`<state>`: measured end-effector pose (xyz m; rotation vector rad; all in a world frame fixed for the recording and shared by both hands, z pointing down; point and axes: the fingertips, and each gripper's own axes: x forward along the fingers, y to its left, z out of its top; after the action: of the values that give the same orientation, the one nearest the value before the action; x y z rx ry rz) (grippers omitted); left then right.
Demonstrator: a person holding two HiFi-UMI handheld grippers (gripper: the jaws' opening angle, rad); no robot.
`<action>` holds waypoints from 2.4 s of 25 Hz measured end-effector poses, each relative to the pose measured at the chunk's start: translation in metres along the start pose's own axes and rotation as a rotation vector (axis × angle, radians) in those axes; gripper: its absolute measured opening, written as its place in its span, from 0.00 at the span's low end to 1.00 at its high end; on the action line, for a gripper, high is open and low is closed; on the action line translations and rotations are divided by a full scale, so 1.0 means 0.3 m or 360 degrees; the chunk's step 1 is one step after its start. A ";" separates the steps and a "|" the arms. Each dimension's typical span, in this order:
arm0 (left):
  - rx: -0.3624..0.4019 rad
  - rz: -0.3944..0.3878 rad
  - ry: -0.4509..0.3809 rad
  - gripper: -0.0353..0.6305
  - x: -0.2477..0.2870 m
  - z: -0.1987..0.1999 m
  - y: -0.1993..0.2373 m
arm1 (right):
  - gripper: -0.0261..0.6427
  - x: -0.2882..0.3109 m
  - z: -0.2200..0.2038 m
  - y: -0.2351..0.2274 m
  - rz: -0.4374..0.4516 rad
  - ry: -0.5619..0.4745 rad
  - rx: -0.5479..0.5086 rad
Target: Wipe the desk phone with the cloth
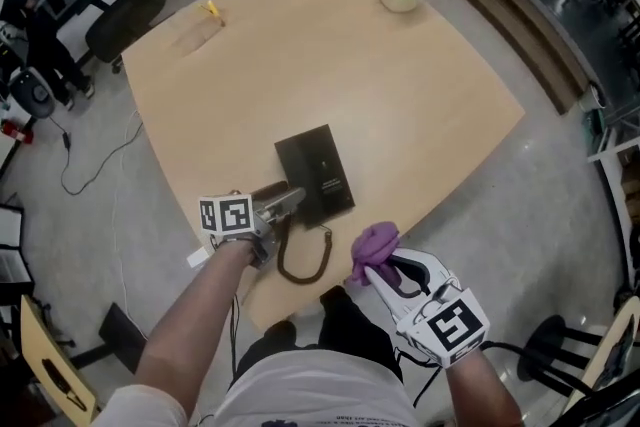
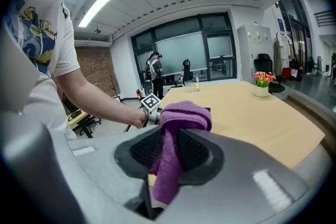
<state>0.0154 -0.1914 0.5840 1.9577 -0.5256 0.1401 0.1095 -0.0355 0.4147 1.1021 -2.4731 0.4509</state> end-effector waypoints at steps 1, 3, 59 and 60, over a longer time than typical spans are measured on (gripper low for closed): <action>-0.0031 -0.0027 0.0001 0.57 0.018 0.008 0.004 | 0.18 0.003 -0.007 -0.016 0.0009 0.0013 0.0009; -0.0081 -0.0102 0.0003 0.57 0.056 0.025 0.000 | 0.18 0.011 -0.021 -0.046 0.0026 0.0038 0.0023; 0.0061 -0.0398 0.0292 0.32 -0.144 -0.094 -0.377 | 0.18 0.293 0.298 0.011 0.0478 -0.0122 -0.0060; 0.0060 -0.0398 0.0285 0.32 -0.156 -0.092 -0.372 | 0.18 0.285 0.277 0.029 0.0483 -0.0103 -0.0056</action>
<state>0.0243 -0.1142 0.4873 2.0066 -0.1599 0.1656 0.0320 -0.1204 0.3819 0.7386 -2.7060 0.4618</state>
